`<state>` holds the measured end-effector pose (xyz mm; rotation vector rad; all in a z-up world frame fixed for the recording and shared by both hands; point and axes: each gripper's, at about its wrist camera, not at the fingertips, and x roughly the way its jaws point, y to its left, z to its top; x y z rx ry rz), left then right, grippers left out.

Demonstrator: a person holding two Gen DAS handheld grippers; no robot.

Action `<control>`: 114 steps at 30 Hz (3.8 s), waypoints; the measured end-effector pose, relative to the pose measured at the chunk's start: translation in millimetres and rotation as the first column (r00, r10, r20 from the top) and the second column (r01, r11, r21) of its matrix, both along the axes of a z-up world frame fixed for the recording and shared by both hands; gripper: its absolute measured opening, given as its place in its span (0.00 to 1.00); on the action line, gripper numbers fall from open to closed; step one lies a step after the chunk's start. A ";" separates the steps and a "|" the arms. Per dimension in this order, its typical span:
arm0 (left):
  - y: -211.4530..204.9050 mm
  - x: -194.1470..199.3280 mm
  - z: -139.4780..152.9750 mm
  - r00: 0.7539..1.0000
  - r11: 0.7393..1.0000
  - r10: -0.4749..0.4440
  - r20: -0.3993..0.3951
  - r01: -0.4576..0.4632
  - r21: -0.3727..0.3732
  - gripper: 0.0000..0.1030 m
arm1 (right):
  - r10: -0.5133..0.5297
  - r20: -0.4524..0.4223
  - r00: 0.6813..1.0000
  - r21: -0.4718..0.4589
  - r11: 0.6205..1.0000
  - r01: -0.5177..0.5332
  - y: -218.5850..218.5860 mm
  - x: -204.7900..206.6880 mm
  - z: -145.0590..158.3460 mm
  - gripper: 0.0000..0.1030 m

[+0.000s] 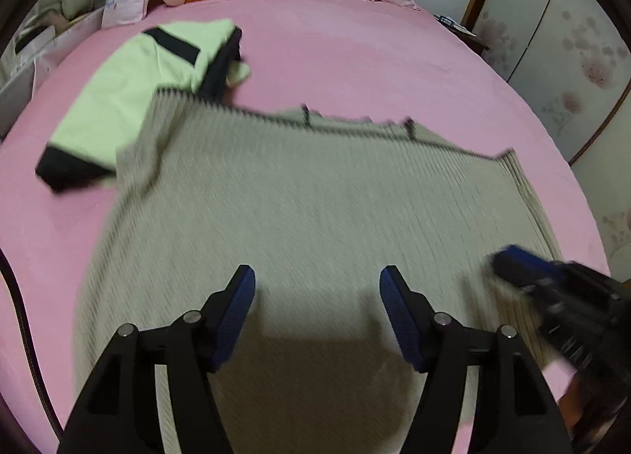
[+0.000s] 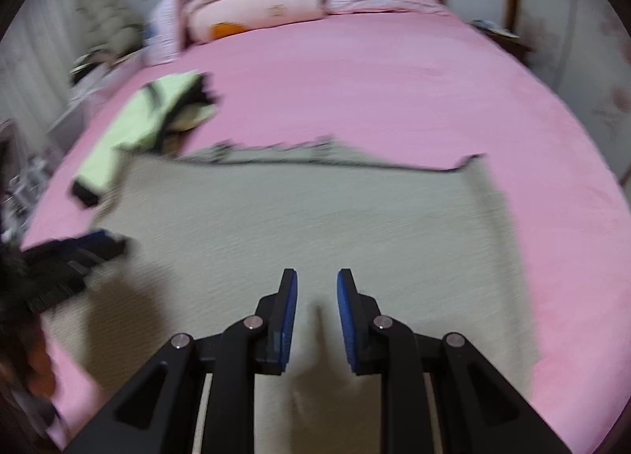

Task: Fold large clothes

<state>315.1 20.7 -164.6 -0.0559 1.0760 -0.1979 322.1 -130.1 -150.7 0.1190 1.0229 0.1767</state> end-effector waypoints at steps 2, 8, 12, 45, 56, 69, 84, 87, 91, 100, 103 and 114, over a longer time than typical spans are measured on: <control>-2.5 -17.5 -10.0 1.000 1.000 0.004 -0.010 -0.004 0.011 0.63 | 0.045 -0.007 0.999 -0.001 0.999 -0.045 19.5 -10.3 -5.2 0.20; 17.7 -39.1 -42.7 0.999 0.992 0.045 -0.001 -0.045 0.117 0.63 | 0.070 -0.033 0.997 -0.158 0.985 -0.074 33.8 -39.2 -39.8 0.20; 40.8 -46.2 -42.8 1.000 0.998 0.012 0.013 -0.012 0.063 0.61 | -0.003 -0.011 1.000 -0.226 0.974 0.001 -9.4 -55.3 -46.5 0.20; 102.1 -105.7 25.7 0.987 0.984 0.158 0.009 -0.157 -0.087 0.71 | -0.176 0.019 0.984 -0.131 0.975 0.177 -65.4 -116.6 13.5 0.19; 124.1 -162.2 36.7 0.978 0.973 0.197 0.067 -0.187 -0.133 0.79 | -0.128 0.139 0.982 -0.066 0.988 0.138 -16.0 -131.6 50.8 0.19; 130.8 -155.7 -42.8 0.982 0.925 0.155 -0.104 -0.182 -0.333 0.80 | -0.145 0.164 0.976 -0.136 0.976 0.168 17.7 -132.1 39.6 0.20; 146.4 -104.7 -79.8 0.960 0.785 0.265 -0.090 -0.269 -0.557 0.80 | -0.137 0.167 0.976 -0.122 0.980 0.158 31.4 -146.3 37.6 0.20; 141.2 -93.3 -80.7 0.958 0.789 0.277 -0.077 -0.272 -0.551 0.80 | -0.138 0.158 0.978 -0.116 0.981 0.157 29.7 -144.4 33.4 0.20; 136.0 -77.1 -78.8 0.955 0.796 0.291 -0.055 -0.274 -0.540 0.80 | -0.147 0.151 0.978 -0.114 0.980 0.164 24.2 -140.7 28.4 0.20; 154.8 -61.0 -89.2 0.927 0.729 0.348 -0.141 -0.363 -0.580 0.22 | -0.200 0.188 0.962 -0.037 0.977 0.210 -1.0 -118.4 16.9 0.19; 151.7 -62.5 -84.1 0.938 0.753 0.330 -0.105 -0.329 -0.570 0.17 | -0.176 0.190 0.966 -0.022 0.983 0.183 -2.7 -101.4 10.3 0.13; 102.4 -64.9 -15.8 0.951 0.913 0.251 0.179 -0.172 -0.369 0.15 | 0.002 0.140 0.990 -0.149 0.989 0.019 44.9 -30.5 -35.8 0.03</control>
